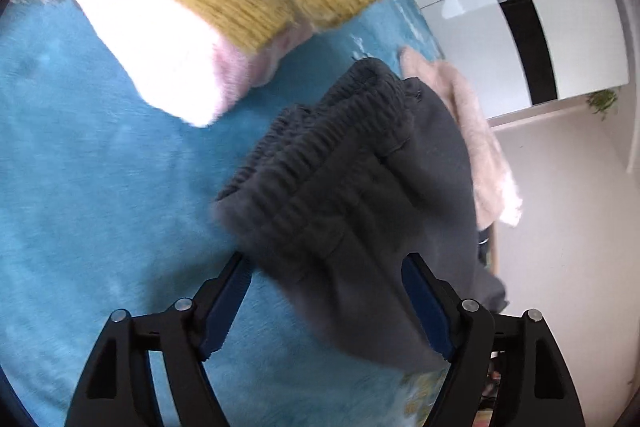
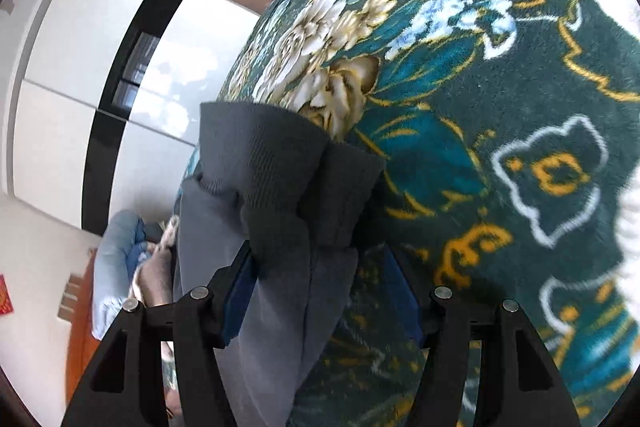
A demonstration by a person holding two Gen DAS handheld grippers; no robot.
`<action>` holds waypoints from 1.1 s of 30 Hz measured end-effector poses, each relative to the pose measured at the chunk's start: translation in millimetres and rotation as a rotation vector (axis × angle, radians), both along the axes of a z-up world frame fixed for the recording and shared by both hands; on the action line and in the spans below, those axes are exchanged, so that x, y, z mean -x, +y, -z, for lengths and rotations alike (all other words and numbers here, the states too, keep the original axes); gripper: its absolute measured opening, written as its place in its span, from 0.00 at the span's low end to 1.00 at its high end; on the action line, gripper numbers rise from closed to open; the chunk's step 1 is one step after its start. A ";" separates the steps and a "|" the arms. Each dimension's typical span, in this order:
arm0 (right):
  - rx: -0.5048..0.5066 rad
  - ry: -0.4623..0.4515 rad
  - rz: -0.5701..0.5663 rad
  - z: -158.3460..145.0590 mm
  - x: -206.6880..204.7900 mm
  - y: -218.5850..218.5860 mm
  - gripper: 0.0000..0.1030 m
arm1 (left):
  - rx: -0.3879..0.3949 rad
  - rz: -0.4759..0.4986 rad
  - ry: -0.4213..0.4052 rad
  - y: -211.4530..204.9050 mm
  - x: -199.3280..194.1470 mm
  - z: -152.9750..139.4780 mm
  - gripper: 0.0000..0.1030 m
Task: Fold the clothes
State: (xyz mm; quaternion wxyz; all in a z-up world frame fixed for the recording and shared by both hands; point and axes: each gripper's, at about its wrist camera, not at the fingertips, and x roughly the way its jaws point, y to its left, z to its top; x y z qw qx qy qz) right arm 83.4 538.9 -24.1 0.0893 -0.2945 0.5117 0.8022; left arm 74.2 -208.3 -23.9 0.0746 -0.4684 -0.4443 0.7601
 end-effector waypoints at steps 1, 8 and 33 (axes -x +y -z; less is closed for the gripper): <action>-0.005 0.004 0.000 0.4 4.1 0.7 0.62 | 0.001 -0.011 0.000 0.7 2.2 2.3 0.82; -0.048 0.026 -0.024 -12.4 18.3 -4.3 0.54 | -0.018 -0.070 0.038 -1.7 2.2 2.4 0.86; -0.072 0.028 -0.058 -0.2 -110.2 -5.3 0.25 | -0.039 0.002 -0.084 -60.9 -119.3 0.9 0.30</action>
